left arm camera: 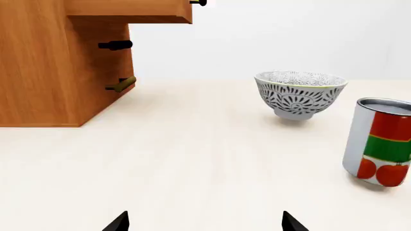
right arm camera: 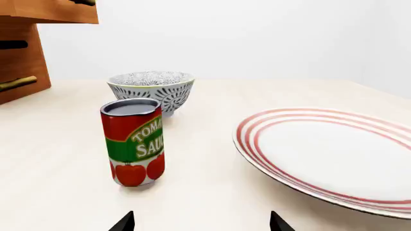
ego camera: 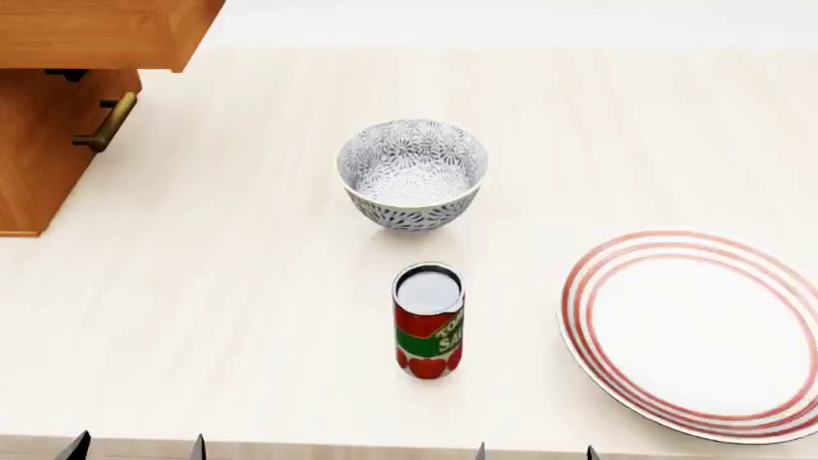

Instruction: Put the bowl on the plate.

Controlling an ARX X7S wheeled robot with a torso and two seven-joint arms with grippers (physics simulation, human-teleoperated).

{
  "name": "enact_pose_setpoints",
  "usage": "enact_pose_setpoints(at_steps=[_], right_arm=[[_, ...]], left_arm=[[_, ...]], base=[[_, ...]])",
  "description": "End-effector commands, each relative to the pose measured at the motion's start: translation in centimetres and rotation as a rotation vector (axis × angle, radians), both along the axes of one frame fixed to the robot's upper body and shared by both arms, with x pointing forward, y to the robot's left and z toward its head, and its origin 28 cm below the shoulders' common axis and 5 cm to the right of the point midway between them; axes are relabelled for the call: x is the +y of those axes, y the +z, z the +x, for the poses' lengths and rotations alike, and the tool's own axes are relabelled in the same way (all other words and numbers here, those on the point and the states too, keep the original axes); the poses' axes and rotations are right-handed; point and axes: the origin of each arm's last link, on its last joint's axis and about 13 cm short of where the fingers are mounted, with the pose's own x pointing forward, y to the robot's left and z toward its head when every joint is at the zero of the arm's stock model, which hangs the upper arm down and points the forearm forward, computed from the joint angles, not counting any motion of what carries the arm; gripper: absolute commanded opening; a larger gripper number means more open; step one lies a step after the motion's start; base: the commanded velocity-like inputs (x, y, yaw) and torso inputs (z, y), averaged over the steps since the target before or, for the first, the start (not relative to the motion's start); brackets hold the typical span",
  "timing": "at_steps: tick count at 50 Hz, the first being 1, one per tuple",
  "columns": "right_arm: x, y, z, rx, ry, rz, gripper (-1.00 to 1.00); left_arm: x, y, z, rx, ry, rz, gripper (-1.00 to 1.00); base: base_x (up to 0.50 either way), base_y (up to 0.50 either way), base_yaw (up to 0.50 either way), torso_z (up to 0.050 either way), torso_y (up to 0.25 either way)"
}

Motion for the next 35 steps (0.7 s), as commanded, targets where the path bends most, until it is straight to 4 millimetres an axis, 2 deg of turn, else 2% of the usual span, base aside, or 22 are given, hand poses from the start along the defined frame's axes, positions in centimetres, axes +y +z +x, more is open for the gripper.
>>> enact_pose_setpoints(at_steps=[1,17,35], right_arm=[[0.0,0.1,0.0,0.01,-0.007,-0.031,1.0],[-0.5,1.1,0.3,0.013,-0.03,-0.019,1.0],[-2.2,3.5,3.0,-0.019,-0.022,0.02,1.0]], left_arm=[[0.1,0.2,0.1,-0.031,0.008,0.035,1.0],[0.2,-0.2,0.5,-0.017,-0.028,0.03,1.0],[1.2,1.3,2.1,-0.043,-0.004,0.069,1.0]], base=[[0.0,0.0,0.0,0.0,0.0],[0.0,0.0,0.0,0.0,0.0],[0.0,0.0,0.0,0.0,0.0]])
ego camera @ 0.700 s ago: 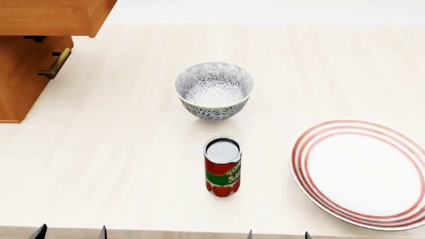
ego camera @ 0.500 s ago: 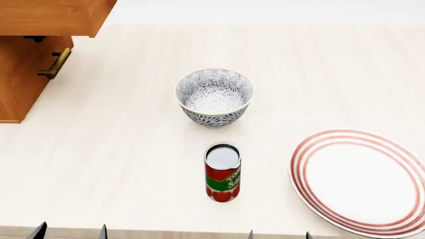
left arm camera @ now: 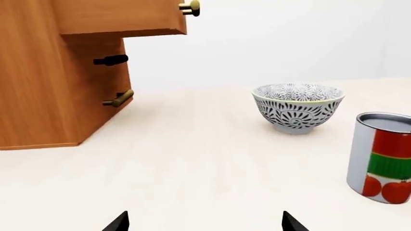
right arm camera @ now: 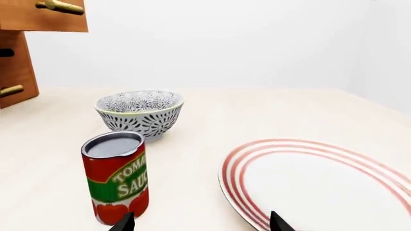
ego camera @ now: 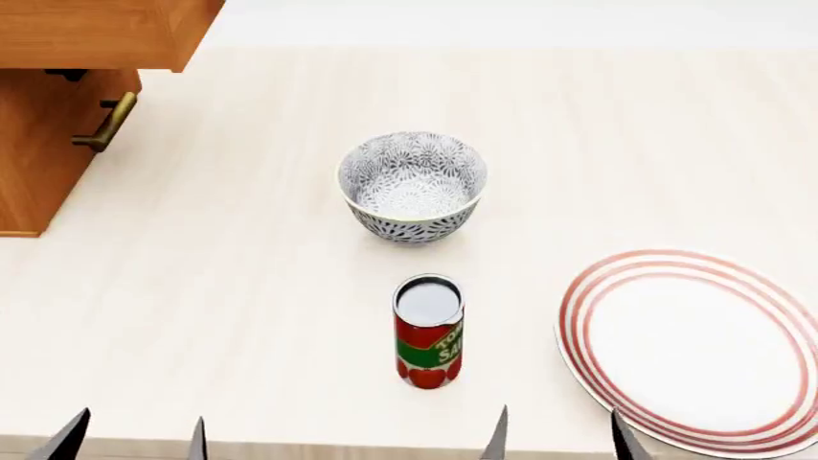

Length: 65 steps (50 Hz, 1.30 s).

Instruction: Put the bowl on the plate.

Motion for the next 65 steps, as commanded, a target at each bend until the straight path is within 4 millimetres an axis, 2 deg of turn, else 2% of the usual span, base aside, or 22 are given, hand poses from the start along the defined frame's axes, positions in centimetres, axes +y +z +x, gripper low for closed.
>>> enact_pose_setpoints(at_steps=[1,17,34,65], right_arm=[[-1.0,1.2,1.5,-0.013,-0.01,0.036,1.0],[-2.1,2.6,1.9,-0.015,-0.083,0.002,1.0],[-2.4,4.0,1.8,-0.051,-0.081,-0.025,1.0],[-3.2,4.0,1.8,-0.066,-0.056,-0.03,1.0]], left_arm=[[0.6,1.1,0.8,-0.017,0.017,0.015,1.0],[1.5,2.1,1.3,-0.043,0.087,-0.015,1.0],[1.3,2.4,1.6,-0.06,0.074,-0.015,1.0],[1.2,2.5,1.7,-0.063,0.054,0.007,1.0]], base=[[0.0,0.0,0.0,0.0,0.0],[0.0,0.0,0.0,0.0,0.0],[0.0,0.0,0.0,0.0,0.0],[0.1,0.0,0.0,0.0,0.0]])
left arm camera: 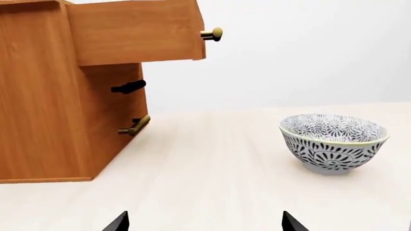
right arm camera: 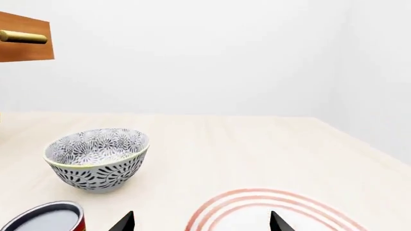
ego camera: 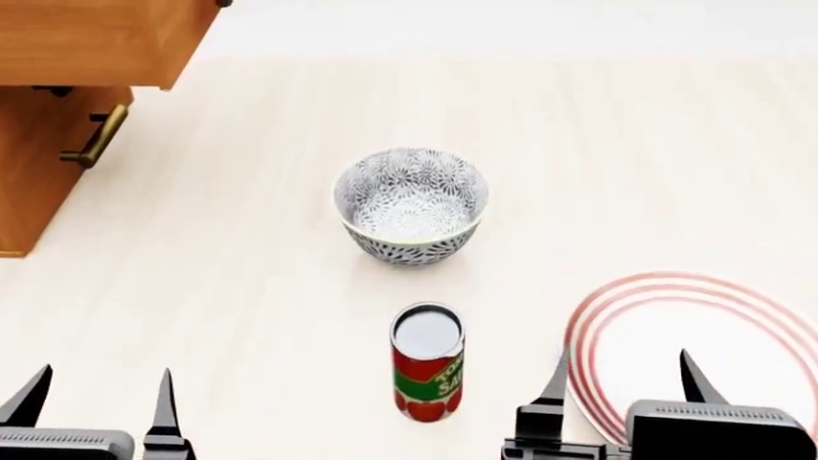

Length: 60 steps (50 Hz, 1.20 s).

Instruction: Put the bowl on the plate.

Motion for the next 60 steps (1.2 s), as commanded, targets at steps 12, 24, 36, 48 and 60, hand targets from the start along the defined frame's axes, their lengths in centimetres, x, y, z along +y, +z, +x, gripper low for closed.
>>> enact_pose_setpoints(at_steps=[12,24,36,48,60], right_arm=[[0.0,0.5,-0.1,0.004,0.03,0.036,1.0],[0.0,0.7,0.0,0.005,0.037,0.026,1.0],[-0.1,1.3,-0.1,-0.002,0.029,0.02,1.0],[-0.1,1.6,-0.2,-0.005,0.037,0.025,1.0],[-0.2,1.5,-0.2,0.001,0.037,0.023,1.0]], left_arm=[[0.1,-0.2,0.0,-0.001,0.001,-0.002,1.0],[0.2,-0.2,0.0,0.0,0.004,-0.003,1.0],[0.2,0.0,0.0,-0.005,0.007,-0.001,1.0],[0.3,-0.1,0.0,-0.005,0.007,0.001,1.0],[0.3,-0.2,0.0,-0.002,0.006,0.002,1.0]], base=[[0.17,0.0,0.0,0.0,0.0],[0.17,0.0,0.0,0.0,0.0],[0.17,0.0,0.0,0.0,0.0],[0.17,0.0,0.0,0.0,0.0],[0.17,0.0,0.0,0.0,0.0]])
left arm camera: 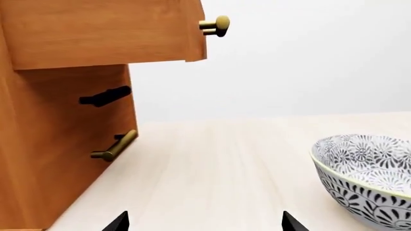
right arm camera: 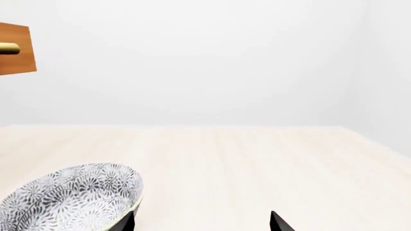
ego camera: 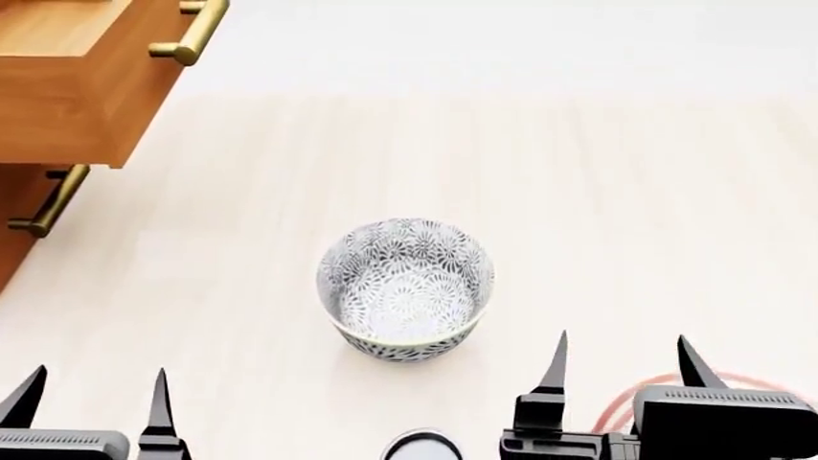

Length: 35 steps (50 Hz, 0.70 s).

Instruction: Put the bowl on the plate.

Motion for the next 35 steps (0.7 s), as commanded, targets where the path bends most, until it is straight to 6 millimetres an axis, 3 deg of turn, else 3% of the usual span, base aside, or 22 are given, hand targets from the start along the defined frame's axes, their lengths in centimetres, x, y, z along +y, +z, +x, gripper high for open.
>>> enact_pose_setpoints(at_steps=[1,22,35], right_arm=[[0.0,0.0,0.0,0.003,0.001,0.0,1.0],[-0.1,0.1,0.0,0.029,-0.007,0.001,1.0],[0.2,3.9,1.1,0.064,0.039,-0.047,1.0]], left_arm=[[0.0,0.0,0.0,0.001,-0.002,0.002,1.0],[0.1,0.1,-0.1,-0.004,-0.001,0.002,1.0],[0.0,0.2,-0.1,-0.006,0.001,0.0,1.0]], base=[[0.17,0.0,0.0,0.0,0.0],[0.15,0.0,0.0,0.0,0.0],[0.0,0.0,0.0,0.0,0.0]])
